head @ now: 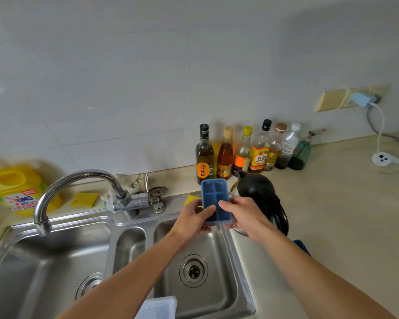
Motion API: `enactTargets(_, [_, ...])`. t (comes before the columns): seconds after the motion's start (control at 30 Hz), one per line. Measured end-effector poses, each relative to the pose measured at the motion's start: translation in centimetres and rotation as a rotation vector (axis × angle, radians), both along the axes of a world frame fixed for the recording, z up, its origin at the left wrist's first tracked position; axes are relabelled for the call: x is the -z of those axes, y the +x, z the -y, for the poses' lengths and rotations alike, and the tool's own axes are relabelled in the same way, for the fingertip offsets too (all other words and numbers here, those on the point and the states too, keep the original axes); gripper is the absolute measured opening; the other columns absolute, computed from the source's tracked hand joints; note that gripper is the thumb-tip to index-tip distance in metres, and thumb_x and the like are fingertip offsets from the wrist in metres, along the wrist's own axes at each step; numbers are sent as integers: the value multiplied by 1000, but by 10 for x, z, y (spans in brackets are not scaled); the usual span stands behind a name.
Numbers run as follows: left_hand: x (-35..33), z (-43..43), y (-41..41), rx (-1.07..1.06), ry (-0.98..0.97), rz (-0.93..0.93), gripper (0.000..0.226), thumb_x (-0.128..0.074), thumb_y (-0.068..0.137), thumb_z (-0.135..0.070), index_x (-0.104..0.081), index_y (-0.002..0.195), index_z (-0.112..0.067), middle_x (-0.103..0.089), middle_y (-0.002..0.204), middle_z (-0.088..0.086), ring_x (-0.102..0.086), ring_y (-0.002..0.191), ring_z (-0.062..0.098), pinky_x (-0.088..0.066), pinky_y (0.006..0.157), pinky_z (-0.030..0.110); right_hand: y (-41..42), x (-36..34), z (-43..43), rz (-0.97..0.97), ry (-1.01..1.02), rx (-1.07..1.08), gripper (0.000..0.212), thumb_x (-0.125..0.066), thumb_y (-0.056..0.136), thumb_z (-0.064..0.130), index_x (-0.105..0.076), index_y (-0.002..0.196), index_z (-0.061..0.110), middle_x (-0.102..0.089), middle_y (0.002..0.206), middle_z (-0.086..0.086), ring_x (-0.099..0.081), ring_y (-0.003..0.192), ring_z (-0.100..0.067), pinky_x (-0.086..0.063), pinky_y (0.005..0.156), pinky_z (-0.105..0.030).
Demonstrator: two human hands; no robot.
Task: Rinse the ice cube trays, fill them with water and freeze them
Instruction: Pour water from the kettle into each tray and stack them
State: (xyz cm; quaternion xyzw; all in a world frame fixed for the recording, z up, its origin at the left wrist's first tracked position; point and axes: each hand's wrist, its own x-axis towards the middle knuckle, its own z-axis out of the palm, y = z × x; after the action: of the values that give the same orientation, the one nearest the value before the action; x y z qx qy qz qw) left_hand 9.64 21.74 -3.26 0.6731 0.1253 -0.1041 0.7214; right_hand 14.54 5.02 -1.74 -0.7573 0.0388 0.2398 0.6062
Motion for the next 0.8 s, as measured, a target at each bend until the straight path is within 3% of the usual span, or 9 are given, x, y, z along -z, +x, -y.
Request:
enactTargets(0.13, [-17,46,12,4,-54,25,25,-68,96,-28,-63,121,-23,-76,104,8,-75,87,22,-60,70,32,3,-27,51,60,28,44,17,-72,94,29,-73,105,16,-78,96,-6,-76,87,-24,-63,68,-34])
enactTargets(0.27, [-33,109,23,74,-64,61,29,-70,95,-30,-62,121,-21,-77,102,4,-76,88,22,-60,68,30,5,-48,119,87,54,101,16,-74,91,28,-75,101,16,-79,89,-5,-77,82,-25,-57,60,-31])
enactTargets(0.4, [-38,182,28,153,91,82,27,-64,97,-41,-61,117,-23,-77,95,2,-76,82,18,-63,71,33,7,-46,196,102,31,181,18,-73,91,33,-79,94,16,-77,83,-3,-67,68,-16,-47,56,-29])
enactTargets(0.57, [-16,244,16,213,275,1,20,-60,100,-40,-60,112,-25,-74,95,3,-73,74,14,-60,68,27,4,-3,286,3,-50,275,20,-71,93,29,-78,93,10,-70,80,-8,-56,67,-23,-42,61,-35])
enactTargets(0.8, [32,254,-7,276,575,-183,22,-58,100,-31,-62,89,-13,-69,79,4,-61,58,15,-46,49,21,-9,72,340,-176,-187,245,20,-68,96,27,-75,97,9,-66,82,-9,-45,63,-21,-33,52,-29])
